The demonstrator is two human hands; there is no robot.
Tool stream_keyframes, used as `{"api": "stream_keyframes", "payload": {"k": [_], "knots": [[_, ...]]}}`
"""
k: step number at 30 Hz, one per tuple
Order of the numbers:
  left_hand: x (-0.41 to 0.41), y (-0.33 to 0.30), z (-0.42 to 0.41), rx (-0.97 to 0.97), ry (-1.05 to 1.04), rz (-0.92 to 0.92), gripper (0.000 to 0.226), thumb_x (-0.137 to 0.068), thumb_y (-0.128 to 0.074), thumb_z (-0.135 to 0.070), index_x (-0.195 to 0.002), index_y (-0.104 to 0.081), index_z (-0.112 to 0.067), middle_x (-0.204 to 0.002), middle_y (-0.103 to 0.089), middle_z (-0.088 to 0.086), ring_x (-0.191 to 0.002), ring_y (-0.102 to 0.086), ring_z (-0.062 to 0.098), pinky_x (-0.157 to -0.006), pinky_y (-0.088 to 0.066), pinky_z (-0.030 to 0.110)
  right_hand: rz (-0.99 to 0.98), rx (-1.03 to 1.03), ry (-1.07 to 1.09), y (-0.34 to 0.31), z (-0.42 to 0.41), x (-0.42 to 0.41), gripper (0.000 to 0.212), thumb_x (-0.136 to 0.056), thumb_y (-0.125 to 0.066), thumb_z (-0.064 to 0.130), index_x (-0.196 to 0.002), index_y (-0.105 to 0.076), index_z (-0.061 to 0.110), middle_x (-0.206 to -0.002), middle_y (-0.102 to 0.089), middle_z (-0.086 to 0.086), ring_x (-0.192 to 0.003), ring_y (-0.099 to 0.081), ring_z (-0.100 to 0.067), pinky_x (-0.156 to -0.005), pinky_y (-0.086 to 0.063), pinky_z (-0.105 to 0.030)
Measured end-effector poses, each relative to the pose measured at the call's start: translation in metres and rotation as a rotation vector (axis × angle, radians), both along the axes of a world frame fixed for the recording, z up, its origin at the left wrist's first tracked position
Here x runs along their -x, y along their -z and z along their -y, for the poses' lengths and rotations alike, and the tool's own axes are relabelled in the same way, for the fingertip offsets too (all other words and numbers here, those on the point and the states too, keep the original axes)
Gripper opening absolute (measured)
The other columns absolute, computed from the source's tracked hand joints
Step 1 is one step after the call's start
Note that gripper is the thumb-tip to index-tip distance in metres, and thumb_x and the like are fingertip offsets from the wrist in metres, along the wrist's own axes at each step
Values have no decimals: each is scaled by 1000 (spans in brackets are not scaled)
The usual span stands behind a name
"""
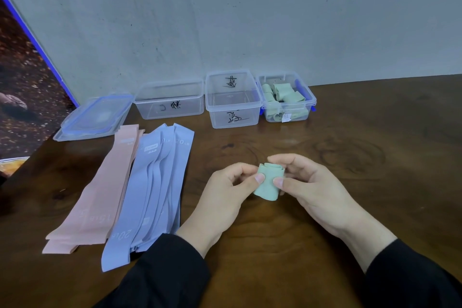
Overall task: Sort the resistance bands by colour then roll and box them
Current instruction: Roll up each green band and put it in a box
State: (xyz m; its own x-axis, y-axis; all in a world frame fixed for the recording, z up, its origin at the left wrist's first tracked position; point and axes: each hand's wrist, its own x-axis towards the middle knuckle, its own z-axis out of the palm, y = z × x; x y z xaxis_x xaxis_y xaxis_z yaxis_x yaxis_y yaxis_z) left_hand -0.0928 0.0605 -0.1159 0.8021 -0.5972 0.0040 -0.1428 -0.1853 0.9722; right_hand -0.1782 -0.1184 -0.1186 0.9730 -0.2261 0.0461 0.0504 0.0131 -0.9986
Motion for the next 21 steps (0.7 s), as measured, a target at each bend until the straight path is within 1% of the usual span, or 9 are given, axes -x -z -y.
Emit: {"api": "stream_keyframes", "payload": {"k": [2,4,6,8,10,12,14,16,21], "knots": [[1,-2,-1,17,17,-38,18,-96,-64,-36,-109,-74,-29,-103,-74,-10,-103,-68,9,-87,-58,27,-14,-64,26,1,1,-1,43,-81,-78,18,-122,-69,26,-105,-75,-7,-94,-65,-22,-88,-54,-36],[1,-3,-1,35,5,-61,16,-95,-65,-35,-105,-75,-26,-101,-74,-7,-100,-69,11,-87,-58,29,-27,-28,78,2,1,-1,37,-81,-79,18,-116,-73,25,-99,-74,-5,-90,-63,-21,-86,-55,-33],[1,-4,0,41,-8,-76,14,-94,-67,-36,-100,-74,-26,-98,-73,-7,-98,-69,10,-84,-58,27,-42,-30,104,4,-1,-2,33,-82,-80,17,-113,-77,26,-99,-73,-6,-90,-64,-25,-91,-55,-37],[1,-7,0,59,-26,-98,12,-93,-68,-37,-95,-73,-26,-95,-73,-6,-96,-68,11,-81,-57,24,-44,-185,108,6,-4,-4,46,-80,-80,17,-124,-71,20,-107,-72,-16,-101,-67,-35,-98,-54,-45],[1,-10,2,78,-40,-120,13,-92,-69,-38,-94,-73,-26,-93,-73,-5,-94,-69,12,-80,-58,24,-39,-314,115,3,-7,-4,46,-82,-76,13,-126,-67,8,-114,-71,-23,-114,-67,-39,-102,-53,-48],[0,-16,5,104,-47,-161,14,-90,-71,-38,-101,-71,-28,-94,-74,-5,-95,-70,13,-82,-59,28,-39,-350,127,-5,-10,-3,35,-86,-72,11,-120,-70,1,-117,-72,-22,-116,-67,-39,-103,-53,-48],[-6,-22,8,148,-29,-251,26,-89,-73,-35,-114,-68,-31,-97,-74,-4,-94,-71,14,-84,-60,33,-46,-371,142,-13,-11,-3,31,-88,-70,10,-118,-72,2,-118,-73,-18,-115,-68,-34,-102,-53,-48],[-12,-31,11,155,38,-301,33,-91,-72,-35,-123,-68,-30,-101,-74,-1,-89,-70,14,-82,-58,31,-49,-374,170,-23,-9,-5,31,-89,-70,11,-119,-72,4,-118,-73,-16,-113,-70,-30,-99,-53,-46],[-26,-51,17,149,109,-219,29,-93,-69,-37,-119,-71,-25,-104,-75,-1,-89,-68,13,-83,-54,31,-25,-259,204,-49,0,-15,25,-92,-68,11,-115,-75,7,-115,-74,-15,-112,-70,-33,-96,-54,-44]]}}
